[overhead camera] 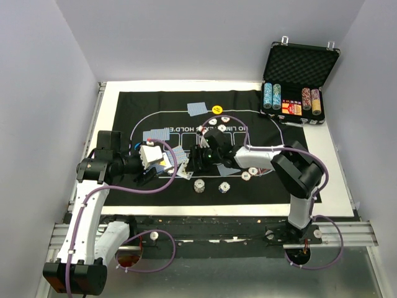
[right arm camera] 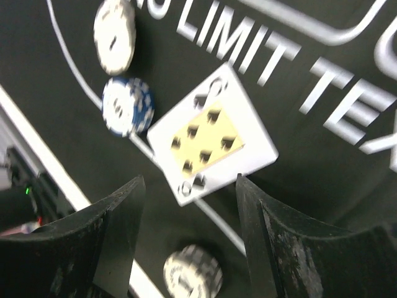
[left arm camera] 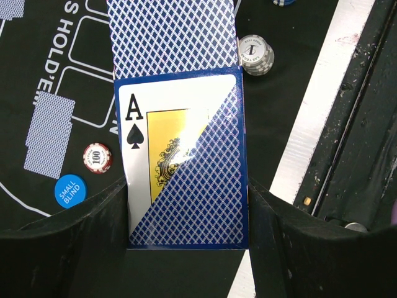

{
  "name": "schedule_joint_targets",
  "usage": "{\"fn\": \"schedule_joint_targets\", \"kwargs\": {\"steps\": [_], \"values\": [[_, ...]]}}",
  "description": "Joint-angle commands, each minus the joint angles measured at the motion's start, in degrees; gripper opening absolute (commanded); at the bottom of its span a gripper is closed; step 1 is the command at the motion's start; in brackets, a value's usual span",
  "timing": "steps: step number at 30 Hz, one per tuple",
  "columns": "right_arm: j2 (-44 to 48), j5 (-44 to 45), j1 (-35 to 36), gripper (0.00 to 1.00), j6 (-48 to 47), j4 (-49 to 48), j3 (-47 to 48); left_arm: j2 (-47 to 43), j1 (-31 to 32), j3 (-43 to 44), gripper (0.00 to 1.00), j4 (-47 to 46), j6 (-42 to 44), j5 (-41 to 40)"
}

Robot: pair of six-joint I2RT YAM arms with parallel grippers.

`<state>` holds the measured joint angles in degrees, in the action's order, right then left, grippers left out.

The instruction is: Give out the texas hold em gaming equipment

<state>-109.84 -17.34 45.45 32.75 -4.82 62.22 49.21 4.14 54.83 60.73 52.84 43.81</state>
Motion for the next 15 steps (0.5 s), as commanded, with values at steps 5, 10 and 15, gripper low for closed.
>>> {"fn": "schedule_joint_targets", "kwargs": {"steps": [5,10,15], "values": [[9.2,-4.4,0.1,0.68,-0.9,9.0,-3.3,-0.8,0.1,1.5,0.47,0.4,1.0,1.7],[18.8,-6.9,-6.1,0.76,1.2,10.8,-2.9,-0.7,0.1,1.2,0.47,0.4,1.1,1.5],[24.5,-10.3,-10.0,0.85,2.2,12.0,-1.9,0.1,0.1,1.6,0.47,0.2,1.2,1.6]]}}
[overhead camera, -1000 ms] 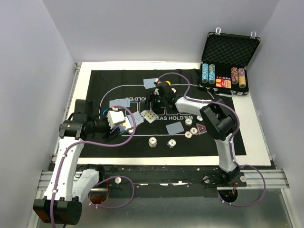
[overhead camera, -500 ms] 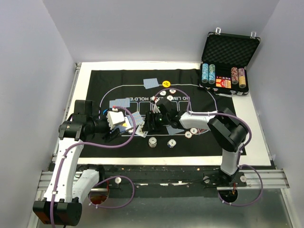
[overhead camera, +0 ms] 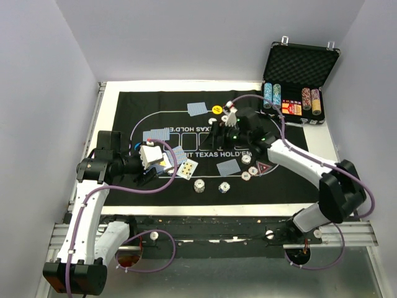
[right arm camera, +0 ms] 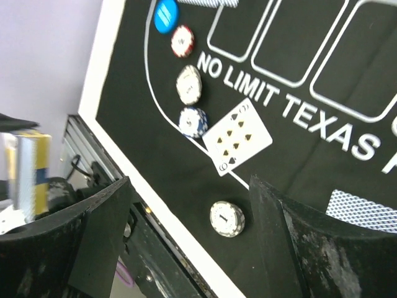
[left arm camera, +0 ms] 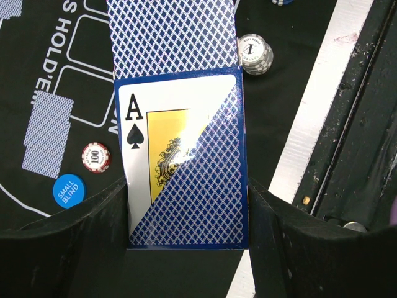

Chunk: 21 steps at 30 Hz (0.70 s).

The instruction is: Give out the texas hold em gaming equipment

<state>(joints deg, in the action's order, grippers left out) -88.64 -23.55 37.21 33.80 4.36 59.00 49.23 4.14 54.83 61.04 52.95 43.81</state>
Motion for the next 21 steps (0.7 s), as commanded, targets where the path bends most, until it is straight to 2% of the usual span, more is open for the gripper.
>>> {"fn": "schedule_joint_targets", "kwargs": {"steps": [1,3,7,11,16,21], "values": [[3.9,-4.9,-2.0,0.87,1.8,2.5,1.6,0.2,0.1,1.7,0.47,-0.1,1.1,1.6],[4.4,-8.0,-2.1,0.91,4.0,0.1,1.8,0.4,0.1,1.8,0.47,-0.1,0.8,1.9],[2.4,-16.6,-1.8,0.96,10.7,-10.8,1.0,0.7,0.1,2.0,0.47,-0.2,0.6,1.9],[0.1,-17.0,1.1,0.99,11.1,-12.0,4.1,0.6,0.1,1.9,0.47,-0.3,0.5,2.0],[-3.5,-15.3,5.6,0.98,9.4,-8.5,8.8,0.6,0.1,1.9,0.47,-0.3,0.4,1.9],[-5.8,-14.9,7.3,0.87,10.4,-8.8,9.3,0.5,0.1,2.0,0.47,-0.2,0.5,2.1]]}}
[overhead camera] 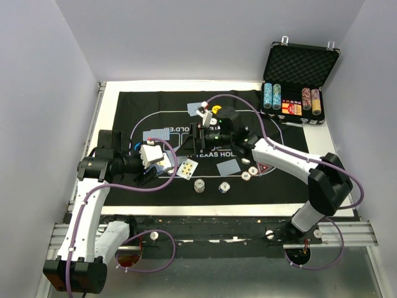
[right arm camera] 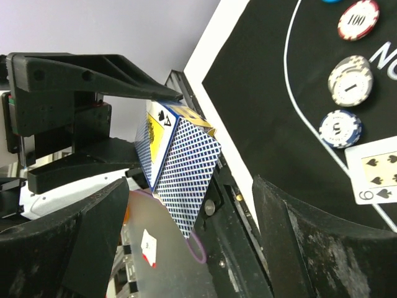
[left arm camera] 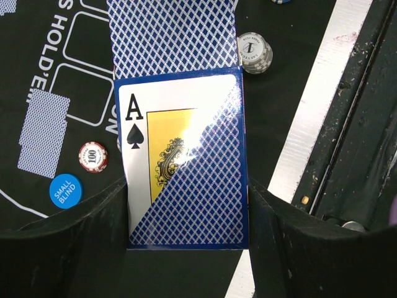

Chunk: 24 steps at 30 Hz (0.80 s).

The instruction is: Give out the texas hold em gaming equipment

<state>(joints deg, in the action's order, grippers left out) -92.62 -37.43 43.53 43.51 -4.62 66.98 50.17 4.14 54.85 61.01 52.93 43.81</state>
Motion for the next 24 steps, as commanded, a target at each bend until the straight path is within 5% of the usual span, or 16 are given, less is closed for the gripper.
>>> {"fn": "schedule_joint_targets", "kwargs": {"steps": [1,24], "values": [[-1.9,-1.1,1.1,0.84,0.9,-0.1,1.2,-0.4,0.1,2.0,0.47,-0.2,0.5,2.2],[3.1,2.4,0.9,0.28,2.9,0.9,-2.6,-0.3,0.1,2.9,0.47,0.0,0.2,2.6]]}}
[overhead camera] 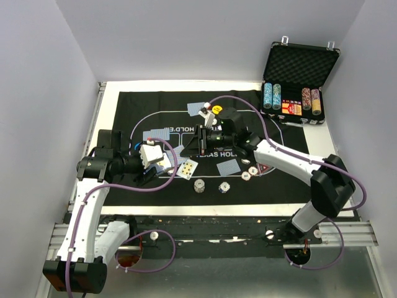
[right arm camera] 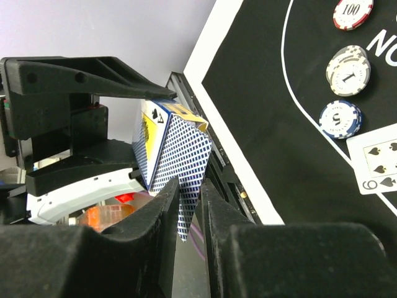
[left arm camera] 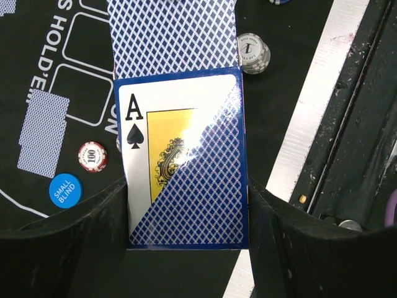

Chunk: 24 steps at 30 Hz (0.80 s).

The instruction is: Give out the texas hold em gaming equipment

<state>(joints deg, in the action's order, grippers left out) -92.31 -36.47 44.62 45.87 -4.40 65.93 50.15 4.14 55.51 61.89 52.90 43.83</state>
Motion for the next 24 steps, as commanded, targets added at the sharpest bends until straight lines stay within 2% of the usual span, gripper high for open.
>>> {"fn": "schedule_joint_targets", "kwargs": {"steps": [1,13,19,24], "values": [[3.4,1.4,-0.4,0.27,0.6,0.7,-2.1,-0.3,0.1,2.2,0.47,-0.8,0.2,2.5],[7.3,0.7,-3.1,0.20,1.9,1.0,-6.0,-0.3,0.1,2.5,0.47,-0.7,0.3,2.3],[8.2,-0.5,-4.2,0.10,3.5,0.3,-6.9,-0.1,0.1,2.4,0.47,-0.9,0.4,2.2],[8.8,-2.1,-4.9,0.09,5.5,-1.7,-8.3,-0.1,0.1,2.4,0.47,-0.9,0.4,2.1]]}}
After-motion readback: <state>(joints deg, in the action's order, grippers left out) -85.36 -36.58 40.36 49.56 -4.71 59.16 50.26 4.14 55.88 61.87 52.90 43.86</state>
